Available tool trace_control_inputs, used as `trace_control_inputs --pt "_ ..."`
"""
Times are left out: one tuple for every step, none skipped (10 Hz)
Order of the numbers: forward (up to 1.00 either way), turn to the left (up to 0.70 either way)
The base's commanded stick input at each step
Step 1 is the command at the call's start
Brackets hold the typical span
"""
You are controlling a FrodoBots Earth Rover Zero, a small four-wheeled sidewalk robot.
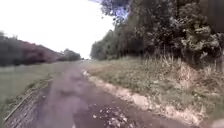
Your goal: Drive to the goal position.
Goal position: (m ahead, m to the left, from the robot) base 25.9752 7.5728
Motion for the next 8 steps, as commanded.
trace_control_inputs --pt "0.85 0.34" --pt "0.85 0.34" --pt "0.85 0.34" --pt "0.85 0.34" --pt "0.85 0.34" --pt "0.85 0.34" --pt "0.85 0.34" --pt "0.85 0.34"
